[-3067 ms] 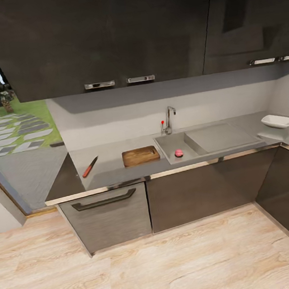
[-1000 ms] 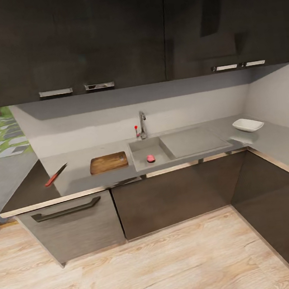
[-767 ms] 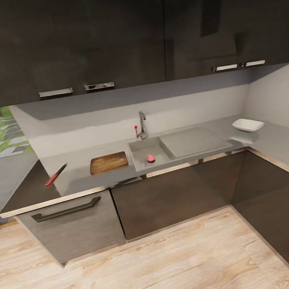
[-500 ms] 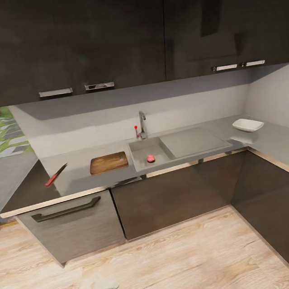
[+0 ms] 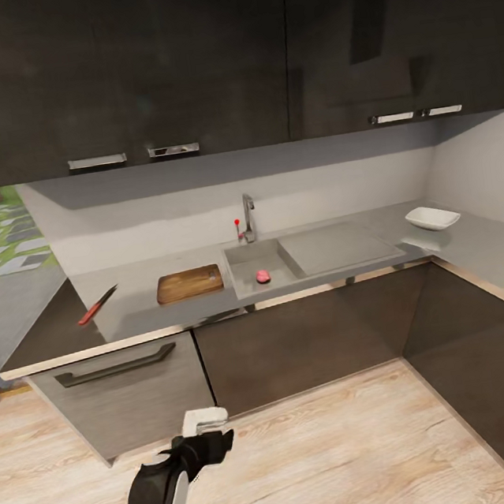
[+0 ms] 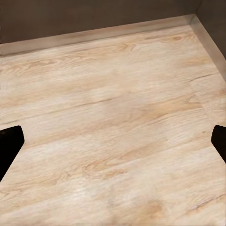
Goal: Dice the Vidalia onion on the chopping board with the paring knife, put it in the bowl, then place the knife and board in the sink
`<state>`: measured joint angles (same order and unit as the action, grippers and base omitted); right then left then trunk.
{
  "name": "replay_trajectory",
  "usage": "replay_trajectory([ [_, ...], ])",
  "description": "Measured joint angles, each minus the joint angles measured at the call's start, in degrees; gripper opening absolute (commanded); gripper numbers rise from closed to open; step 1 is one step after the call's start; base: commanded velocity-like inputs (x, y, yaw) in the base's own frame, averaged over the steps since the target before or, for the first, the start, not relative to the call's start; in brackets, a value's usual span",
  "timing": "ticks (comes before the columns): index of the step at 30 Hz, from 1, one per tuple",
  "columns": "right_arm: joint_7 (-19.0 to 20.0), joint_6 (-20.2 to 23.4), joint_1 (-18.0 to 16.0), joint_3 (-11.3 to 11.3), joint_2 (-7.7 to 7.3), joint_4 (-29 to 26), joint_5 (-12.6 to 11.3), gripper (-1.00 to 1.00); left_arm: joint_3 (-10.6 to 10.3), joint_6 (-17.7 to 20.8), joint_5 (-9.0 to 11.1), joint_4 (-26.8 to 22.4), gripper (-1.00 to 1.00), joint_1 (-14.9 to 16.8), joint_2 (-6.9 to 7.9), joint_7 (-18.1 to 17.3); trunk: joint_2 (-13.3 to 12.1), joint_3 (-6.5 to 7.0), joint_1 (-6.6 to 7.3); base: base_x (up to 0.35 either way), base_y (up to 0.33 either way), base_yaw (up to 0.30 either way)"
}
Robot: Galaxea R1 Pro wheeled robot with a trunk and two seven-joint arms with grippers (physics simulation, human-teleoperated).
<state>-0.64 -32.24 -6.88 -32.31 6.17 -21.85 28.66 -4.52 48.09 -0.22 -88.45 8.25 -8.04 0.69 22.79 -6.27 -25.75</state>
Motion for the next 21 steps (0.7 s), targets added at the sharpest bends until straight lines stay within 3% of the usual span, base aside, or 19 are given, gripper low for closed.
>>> replay_trajectory([
  [4, 0.0, 0.0, 0.0, 0.0, 0.0, 0.0, 0.0, 1.0, -1.6, 4.9, 0.1, -0.1, 1.0, 6.0, -0.53, 0.1, 0.0, 0.0, 0.0, 0.0, 0.0, 0.0],
  [7, 0.0, 0.0, 0.0, 0.0, -0.03, 0.3, 0.0, 1.0, -2.2, 7.9, 0.3, 2.4, 1.0, 14.4, -0.74, 0.1, 0.0, 0.01, -0.01, 0.0, 0.0, 0.0],
  [11, 0.0, 0.0, 0.0, 0.0, -0.07, 0.9, 0.0, 1.0, -2.4, 8.7, 0.5, 11.3, 1.0, 27.2, -0.81, 0.1, 0.0, 0.01, -0.01, 0.0, 0.0, 0.0],
  [15, 0.0, 0.0, 0.0, -0.1, -0.07, 1.0, 0.0, 1.0, -2.4, 8.9, 0.6, 20.1, 1.0, 36.9, -0.9, 1.4, 0.0, 0.0, 0.0, 0.0, 0.0, 0.0],
  [18, 0.0, 0.0, 0.0, -0.1, -0.07, 1.1, 0.0, 1.0, -2.4, 8.9, 1.7, 28.3, 1.0, 45.0, -0.92, 5.9, 0.0, 0.01, 0.0, 0.0, 0.0, 0.0],
  [21, 0.0, 0.0, 0.0, -0.1, -0.07, 1.1, 0.0, 1.0, -2.4, 8.6, 5.0, 32.3, 1.0, 47.5, -0.92, 7.9, 0.0, 0.0, 0.0, 0.0, 0.0, 0.0],
])
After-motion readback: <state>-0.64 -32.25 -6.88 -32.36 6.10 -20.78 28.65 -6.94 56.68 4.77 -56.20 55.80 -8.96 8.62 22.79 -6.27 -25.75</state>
